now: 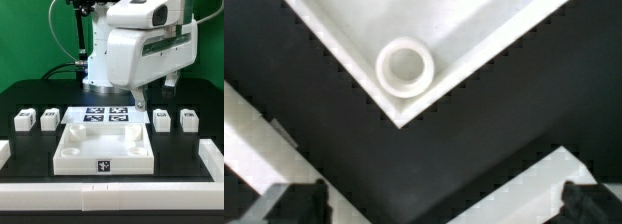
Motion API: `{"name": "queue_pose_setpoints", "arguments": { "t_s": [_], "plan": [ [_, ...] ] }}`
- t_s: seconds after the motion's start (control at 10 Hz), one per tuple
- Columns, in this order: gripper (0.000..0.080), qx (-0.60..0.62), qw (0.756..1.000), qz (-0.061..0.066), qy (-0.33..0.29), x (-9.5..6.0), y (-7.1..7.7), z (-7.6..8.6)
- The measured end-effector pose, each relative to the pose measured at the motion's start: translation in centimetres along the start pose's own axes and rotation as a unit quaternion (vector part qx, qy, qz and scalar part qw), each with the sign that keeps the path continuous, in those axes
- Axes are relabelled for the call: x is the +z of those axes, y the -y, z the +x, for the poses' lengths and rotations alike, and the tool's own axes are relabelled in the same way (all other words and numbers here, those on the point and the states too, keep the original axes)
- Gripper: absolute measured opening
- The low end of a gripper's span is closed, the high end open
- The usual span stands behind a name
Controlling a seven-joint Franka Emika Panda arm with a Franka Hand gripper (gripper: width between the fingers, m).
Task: Assemble one leg
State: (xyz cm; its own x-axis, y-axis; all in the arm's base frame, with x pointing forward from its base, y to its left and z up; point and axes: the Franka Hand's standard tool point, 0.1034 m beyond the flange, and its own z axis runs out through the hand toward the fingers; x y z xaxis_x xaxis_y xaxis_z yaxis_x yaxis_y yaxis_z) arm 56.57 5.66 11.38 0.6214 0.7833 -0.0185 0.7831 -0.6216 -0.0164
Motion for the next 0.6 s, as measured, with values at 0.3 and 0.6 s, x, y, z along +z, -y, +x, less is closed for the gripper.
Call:
{"name": "queue_pose_setpoints", "arguments": {
  "t_s": [0.3, 0.6],
  "plan": [
    [0.065, 0.0, 1.0, 0.0, 0.0, 0.02, 0.01, 0.0],
    [0.065, 0.0, 1.0, 0.0, 0.0, 0.03, 0.01, -0.01]
  ]
}}
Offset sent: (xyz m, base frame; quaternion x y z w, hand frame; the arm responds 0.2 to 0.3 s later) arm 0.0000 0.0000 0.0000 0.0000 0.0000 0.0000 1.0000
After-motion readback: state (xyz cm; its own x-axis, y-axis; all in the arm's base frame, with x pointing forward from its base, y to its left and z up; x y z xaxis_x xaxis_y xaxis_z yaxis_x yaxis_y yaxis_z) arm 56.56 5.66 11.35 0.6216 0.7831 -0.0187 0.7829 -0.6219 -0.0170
